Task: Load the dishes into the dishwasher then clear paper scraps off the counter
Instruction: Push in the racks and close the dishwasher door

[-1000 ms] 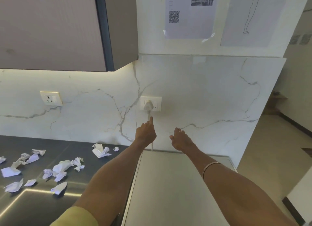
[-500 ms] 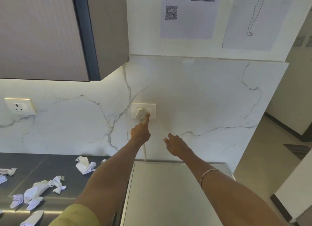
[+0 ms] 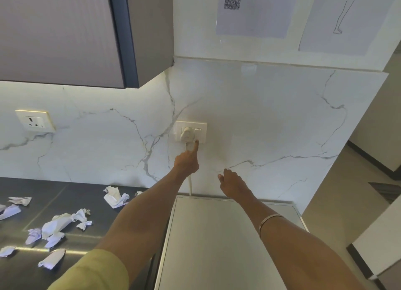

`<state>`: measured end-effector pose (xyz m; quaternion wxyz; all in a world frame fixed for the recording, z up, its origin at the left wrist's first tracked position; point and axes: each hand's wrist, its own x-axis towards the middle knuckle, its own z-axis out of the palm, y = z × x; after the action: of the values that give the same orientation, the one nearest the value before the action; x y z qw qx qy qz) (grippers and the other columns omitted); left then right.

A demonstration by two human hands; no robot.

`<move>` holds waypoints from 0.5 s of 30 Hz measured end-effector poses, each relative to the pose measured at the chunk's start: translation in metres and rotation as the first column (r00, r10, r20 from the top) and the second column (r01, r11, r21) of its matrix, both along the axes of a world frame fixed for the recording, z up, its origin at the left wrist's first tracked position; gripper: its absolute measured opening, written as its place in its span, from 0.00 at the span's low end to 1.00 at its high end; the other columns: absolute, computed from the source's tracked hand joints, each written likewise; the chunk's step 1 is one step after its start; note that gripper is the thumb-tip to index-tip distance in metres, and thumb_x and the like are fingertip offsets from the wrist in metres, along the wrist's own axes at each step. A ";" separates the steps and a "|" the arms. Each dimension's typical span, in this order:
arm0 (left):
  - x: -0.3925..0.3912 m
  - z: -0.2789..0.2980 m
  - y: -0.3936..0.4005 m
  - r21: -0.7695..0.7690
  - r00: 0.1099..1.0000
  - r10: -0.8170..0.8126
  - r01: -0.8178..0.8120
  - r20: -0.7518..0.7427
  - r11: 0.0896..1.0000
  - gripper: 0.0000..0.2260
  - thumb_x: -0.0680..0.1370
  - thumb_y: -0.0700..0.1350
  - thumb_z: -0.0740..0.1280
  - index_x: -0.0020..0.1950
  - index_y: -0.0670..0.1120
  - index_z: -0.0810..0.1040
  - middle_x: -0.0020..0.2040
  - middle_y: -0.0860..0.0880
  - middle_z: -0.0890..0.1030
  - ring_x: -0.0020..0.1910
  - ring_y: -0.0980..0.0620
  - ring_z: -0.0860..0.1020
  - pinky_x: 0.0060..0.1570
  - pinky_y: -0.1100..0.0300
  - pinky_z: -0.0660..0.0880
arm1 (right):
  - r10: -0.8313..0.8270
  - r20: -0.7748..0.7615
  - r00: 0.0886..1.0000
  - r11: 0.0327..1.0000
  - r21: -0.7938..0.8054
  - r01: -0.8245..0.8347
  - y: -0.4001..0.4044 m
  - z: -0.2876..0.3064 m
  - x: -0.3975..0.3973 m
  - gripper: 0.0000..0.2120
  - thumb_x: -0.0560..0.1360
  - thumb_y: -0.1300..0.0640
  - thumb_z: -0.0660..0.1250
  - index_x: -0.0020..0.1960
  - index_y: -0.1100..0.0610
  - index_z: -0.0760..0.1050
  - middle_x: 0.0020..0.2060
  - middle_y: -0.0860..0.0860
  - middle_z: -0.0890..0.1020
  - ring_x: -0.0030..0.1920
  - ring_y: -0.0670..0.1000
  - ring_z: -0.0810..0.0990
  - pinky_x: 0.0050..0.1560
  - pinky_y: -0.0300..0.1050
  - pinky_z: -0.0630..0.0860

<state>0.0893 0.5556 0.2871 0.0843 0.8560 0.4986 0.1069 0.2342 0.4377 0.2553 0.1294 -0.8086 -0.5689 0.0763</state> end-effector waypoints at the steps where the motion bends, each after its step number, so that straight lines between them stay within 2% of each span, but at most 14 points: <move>1: -0.001 -0.005 -0.003 0.002 1.000 -0.013 0.013 0.002 1.000 0.36 0.80 0.39 0.60 0.81 0.50 0.42 0.47 0.43 0.78 0.38 0.44 0.79 0.43 0.49 0.80 | 0.007 0.009 1.000 1.000 0.012 -0.007 -0.002 0.002 0.000 0.19 0.84 0.50 0.51 0.63 0.64 0.68 0.59 0.60 0.75 0.58 0.61 0.77 0.57 0.52 0.73; 2: -0.001 -0.011 -0.007 0.000 1.000 -0.023 0.023 0.009 1.000 0.34 0.81 0.40 0.59 0.81 0.49 0.43 0.48 0.42 0.79 0.41 0.43 0.80 0.45 0.48 0.80 | 0.013 0.020 1.000 1.000 0.023 -0.014 -0.004 0.004 0.000 0.19 0.84 0.50 0.50 0.63 0.64 0.68 0.60 0.60 0.75 0.59 0.61 0.77 0.57 0.53 0.73; 4: -0.002 -0.020 -0.018 -0.020 0.998 -0.031 0.032 0.051 0.999 0.30 0.83 0.44 0.57 0.81 0.46 0.45 0.61 0.40 0.78 0.51 0.40 0.81 0.53 0.45 0.79 | 0.018 0.038 0.999 0.999 0.046 -0.020 -0.010 0.008 0.001 0.19 0.84 0.50 0.50 0.63 0.64 0.68 0.59 0.60 0.75 0.58 0.61 0.77 0.56 0.53 0.74; 5: -0.002 -0.023 -0.025 -0.033 0.997 -0.032 0.034 0.070 0.999 0.28 0.84 0.45 0.56 0.81 0.45 0.47 0.68 0.40 0.74 0.58 0.39 0.79 0.57 0.44 0.77 | 0.019 0.045 0.999 0.998 0.053 -0.021 -0.013 0.010 0.001 0.19 0.84 0.50 0.50 0.63 0.65 0.68 0.59 0.61 0.75 0.58 0.61 0.77 0.56 0.53 0.74; 7: -0.005 -0.028 -0.038 -0.042 0.996 -0.018 0.022 0.082 0.999 0.27 0.84 0.47 0.54 0.80 0.43 0.49 0.75 0.41 0.66 0.67 0.38 0.73 0.63 0.42 0.73 | 0.020 0.052 0.998 0.998 0.058 -0.023 -0.020 0.012 0.001 0.20 0.84 0.50 0.50 0.63 0.65 0.68 0.60 0.61 0.75 0.59 0.61 0.77 0.57 0.53 0.74; 15: -0.027 -0.037 -0.090 0.098 0.996 0.023 -0.032 0.091 0.995 0.25 0.85 0.49 0.51 0.78 0.38 0.56 0.77 0.39 0.62 0.74 0.41 0.64 0.71 0.47 0.65 | 0.094 0.041 0.995 0.994 0.058 -0.096 -0.057 -0.003 -0.013 0.23 0.84 0.49 0.51 0.69 0.66 0.65 0.64 0.61 0.71 0.62 0.61 0.75 0.60 0.54 0.73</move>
<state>0.0623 0.4654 0.2497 0.0627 0.8466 0.5001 0.1710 0.2214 0.3810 0.2525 0.1388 -0.7777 -0.6111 0.0501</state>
